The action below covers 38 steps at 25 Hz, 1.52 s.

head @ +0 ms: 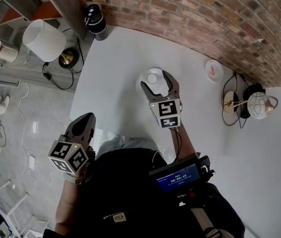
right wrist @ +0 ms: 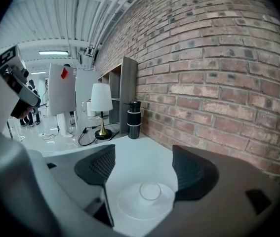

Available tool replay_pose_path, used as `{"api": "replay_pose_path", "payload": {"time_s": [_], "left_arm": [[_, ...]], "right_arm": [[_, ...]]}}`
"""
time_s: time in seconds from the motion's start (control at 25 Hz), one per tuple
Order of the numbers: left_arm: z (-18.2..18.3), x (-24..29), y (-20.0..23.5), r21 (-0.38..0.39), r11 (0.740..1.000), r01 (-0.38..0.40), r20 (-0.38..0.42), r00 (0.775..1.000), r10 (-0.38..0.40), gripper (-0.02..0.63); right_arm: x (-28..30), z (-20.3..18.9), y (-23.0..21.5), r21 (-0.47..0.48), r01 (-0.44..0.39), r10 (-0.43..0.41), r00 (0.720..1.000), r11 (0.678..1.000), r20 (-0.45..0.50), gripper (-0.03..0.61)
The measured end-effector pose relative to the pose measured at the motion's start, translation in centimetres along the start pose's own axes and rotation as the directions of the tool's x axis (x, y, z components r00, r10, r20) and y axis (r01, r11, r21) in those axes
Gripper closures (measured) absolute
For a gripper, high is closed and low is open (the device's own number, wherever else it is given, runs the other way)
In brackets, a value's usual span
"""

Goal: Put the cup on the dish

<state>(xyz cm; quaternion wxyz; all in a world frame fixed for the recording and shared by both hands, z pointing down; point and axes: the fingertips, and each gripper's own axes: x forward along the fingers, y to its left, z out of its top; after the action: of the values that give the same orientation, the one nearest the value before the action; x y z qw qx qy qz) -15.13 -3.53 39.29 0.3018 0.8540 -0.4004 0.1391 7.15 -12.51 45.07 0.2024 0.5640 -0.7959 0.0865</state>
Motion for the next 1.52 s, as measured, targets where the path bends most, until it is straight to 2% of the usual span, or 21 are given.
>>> {"api": "replay_pose_path", "payload": {"time_s": [0.44, 0.88, 1.08, 1.32, 1.44, 1.52], "left_arm": [[1.7, 1.9, -1.9, 0.038, 0.992, 0.124, -0.002, 0.992, -0.124, 0.609], [2.8, 4.3, -4.7, 0.088, 0.961, 0.262, -0.033, 0.965, -0.260, 0.609], [3.1, 4.8, -5.4, 0.102, 0.949, 0.299, -0.042, 0.954, -0.296, 0.609], [3.7, 5.3, -5.6, 0.103, 0.942, 0.321, -0.041, 0.947, -0.318, 0.609], [3.8, 5.3, -5.6, 0.104, 0.940, 0.325, -0.037, 0.946, -0.323, 0.609], [3.8, 5.3, -5.7, 0.103, 0.939, 0.327, -0.036, 0.945, -0.325, 0.609]], "right_arm": [[-4.0, 4.4, 0.4, 0.014, 0.032, -0.033, 0.998, 0.999, 0.060, 0.233], [-9.2, 8.4, -0.3, 0.095, 0.089, -0.104, 0.980, 0.992, 0.168, 0.233], [-11.0, 9.6, 0.3, 0.136, 0.070, -0.099, 0.971, 0.988, 0.218, 0.233], [-12.9, 11.4, 1.2, 0.105, 0.095, -0.119, 0.960, 0.990, 0.255, 0.235], [-13.9, 12.0, 1.2, 0.124, 0.121, -0.152, 0.947, 0.985, 0.282, 0.313], [-14.7, 12.0, 1.1, 0.143, 0.125, -0.163, 0.941, 0.982, 0.295, 0.324]]}}
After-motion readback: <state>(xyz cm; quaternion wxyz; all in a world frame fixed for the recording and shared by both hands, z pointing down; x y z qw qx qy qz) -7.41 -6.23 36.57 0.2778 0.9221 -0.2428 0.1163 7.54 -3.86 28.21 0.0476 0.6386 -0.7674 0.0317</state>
